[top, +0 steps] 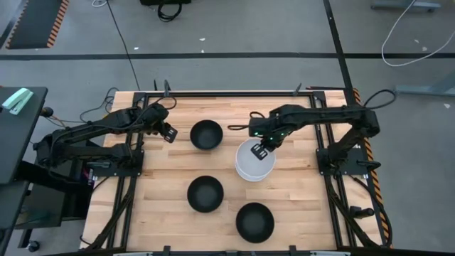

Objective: Nest bowls inside each other
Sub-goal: Stack the top white bowl on the white bowl

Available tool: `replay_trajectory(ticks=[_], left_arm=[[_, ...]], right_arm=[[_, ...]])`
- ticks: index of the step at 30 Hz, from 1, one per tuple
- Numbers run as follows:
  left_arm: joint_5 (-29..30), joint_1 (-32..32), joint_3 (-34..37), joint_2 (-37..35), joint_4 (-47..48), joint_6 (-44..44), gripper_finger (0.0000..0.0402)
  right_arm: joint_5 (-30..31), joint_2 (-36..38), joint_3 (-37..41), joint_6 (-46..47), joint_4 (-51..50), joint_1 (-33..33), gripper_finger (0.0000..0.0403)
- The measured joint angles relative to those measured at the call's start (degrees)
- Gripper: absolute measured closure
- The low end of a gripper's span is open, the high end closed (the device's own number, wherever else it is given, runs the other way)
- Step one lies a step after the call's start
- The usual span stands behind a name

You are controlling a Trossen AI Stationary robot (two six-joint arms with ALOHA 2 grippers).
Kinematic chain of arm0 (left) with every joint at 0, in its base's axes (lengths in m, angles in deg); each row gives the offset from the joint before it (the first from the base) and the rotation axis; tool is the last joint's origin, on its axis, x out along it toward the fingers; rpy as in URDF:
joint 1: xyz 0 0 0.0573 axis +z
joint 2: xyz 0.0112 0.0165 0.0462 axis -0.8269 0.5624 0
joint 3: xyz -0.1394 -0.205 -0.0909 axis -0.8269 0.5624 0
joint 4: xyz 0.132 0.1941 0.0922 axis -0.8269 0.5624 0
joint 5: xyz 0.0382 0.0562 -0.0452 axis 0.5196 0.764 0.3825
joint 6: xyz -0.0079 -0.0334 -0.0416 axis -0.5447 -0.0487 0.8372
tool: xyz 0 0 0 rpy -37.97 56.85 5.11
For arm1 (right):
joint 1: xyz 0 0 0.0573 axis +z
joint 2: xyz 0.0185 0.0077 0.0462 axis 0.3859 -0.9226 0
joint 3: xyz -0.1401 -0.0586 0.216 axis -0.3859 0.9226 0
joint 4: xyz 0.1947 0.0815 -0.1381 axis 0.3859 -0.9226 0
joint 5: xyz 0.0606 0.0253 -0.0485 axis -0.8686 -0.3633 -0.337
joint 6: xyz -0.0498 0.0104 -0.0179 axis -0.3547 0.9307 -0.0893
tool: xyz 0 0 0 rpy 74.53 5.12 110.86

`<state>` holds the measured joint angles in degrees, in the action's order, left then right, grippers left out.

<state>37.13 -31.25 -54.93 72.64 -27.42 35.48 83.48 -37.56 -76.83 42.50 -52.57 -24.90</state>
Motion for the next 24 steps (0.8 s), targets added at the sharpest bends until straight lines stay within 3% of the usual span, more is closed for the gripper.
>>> replay_trajectory(ticks=[15, 24], left_arm=[[-1.5, 0.0, 0.0, 0.0, 0.1, 0.0, 0.0294], [-1.5, 0.0, 0.0, 0.0, 0.2, 0.0, 0.0294]], right_arm=[[-3.1, -9.1, 0.0, -9.9, 4.3, -3.6, 0.0401], [-4.6, -9.2, 2.4, -11.5, 6.4, -4.5, 0.0401]])
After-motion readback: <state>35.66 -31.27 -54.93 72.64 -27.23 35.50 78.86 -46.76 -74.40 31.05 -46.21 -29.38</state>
